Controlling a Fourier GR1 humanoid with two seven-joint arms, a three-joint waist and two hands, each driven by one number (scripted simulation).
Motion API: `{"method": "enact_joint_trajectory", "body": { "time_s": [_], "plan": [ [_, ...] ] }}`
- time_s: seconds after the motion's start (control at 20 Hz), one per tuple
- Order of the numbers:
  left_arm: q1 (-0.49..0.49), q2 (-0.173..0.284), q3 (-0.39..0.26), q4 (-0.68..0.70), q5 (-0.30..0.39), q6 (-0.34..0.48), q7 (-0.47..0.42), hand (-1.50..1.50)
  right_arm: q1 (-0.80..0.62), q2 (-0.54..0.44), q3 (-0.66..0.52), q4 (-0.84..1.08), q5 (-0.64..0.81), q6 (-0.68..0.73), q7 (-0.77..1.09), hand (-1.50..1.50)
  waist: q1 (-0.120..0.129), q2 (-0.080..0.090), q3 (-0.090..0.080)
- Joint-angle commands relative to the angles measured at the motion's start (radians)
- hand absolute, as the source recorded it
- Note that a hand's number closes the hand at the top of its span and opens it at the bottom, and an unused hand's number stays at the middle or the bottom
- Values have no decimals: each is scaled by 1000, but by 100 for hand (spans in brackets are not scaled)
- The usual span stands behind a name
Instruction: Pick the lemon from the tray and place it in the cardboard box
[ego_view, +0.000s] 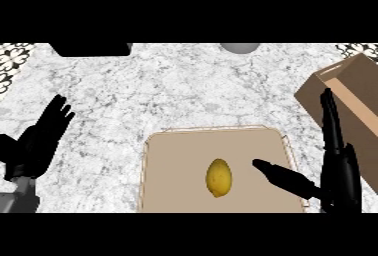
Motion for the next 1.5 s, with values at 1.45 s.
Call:
{"method": "enact_joint_trajectory", "body": {
  "time_s": [1.45],
  "plan": [
    [87, 1, -2, -135, 7, -31, 26, 0, -172, 316, 355, 63, 406, 1004, 1271, -150, 57, 29, 3]
  ]
}}
